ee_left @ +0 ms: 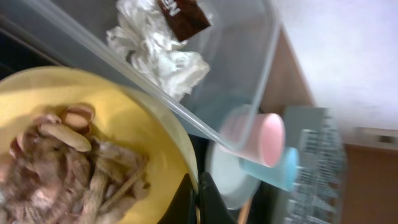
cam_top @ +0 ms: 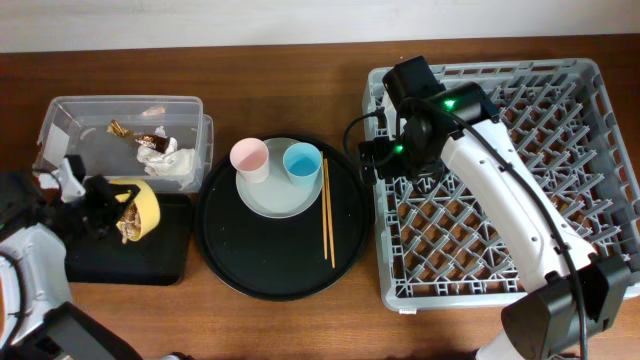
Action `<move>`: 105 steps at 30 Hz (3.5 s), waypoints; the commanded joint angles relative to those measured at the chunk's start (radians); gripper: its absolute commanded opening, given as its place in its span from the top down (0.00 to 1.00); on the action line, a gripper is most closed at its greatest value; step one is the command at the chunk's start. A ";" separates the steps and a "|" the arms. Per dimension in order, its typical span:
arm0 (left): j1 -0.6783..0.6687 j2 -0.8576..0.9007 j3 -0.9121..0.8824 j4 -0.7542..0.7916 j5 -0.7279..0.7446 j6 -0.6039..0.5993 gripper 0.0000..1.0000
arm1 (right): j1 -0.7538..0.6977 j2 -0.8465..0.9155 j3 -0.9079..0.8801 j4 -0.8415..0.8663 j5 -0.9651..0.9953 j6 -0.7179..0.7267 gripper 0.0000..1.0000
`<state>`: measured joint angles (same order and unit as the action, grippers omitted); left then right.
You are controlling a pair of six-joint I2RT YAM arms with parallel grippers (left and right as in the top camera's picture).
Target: Sort waste into correct bins and load items into the dishwasher rack
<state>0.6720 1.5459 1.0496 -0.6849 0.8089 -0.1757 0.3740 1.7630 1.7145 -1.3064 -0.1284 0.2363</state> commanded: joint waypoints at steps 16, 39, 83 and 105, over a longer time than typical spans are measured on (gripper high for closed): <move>0.352 -0.009 -0.185 0.258 0.740 0.020 1.00 | -0.001 -0.004 0.003 0.000 0.009 0.004 0.02; -0.310 -0.124 -0.185 0.173 0.292 -0.120 1.00 | -0.001 -0.004 0.003 0.051 0.000 0.008 0.01; -0.538 -0.407 0.100 -0.211 -0.806 -0.172 0.01 | 0.377 0.304 0.023 0.576 0.194 -0.224 0.57; -0.538 -0.407 0.100 -0.222 -0.806 -0.172 0.01 | 0.113 0.074 0.171 0.347 -0.212 -0.365 0.96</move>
<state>0.1299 1.1427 1.1481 -0.9047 0.0101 -0.3485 0.6048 1.8332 1.8843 -0.9245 -0.0914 -0.0597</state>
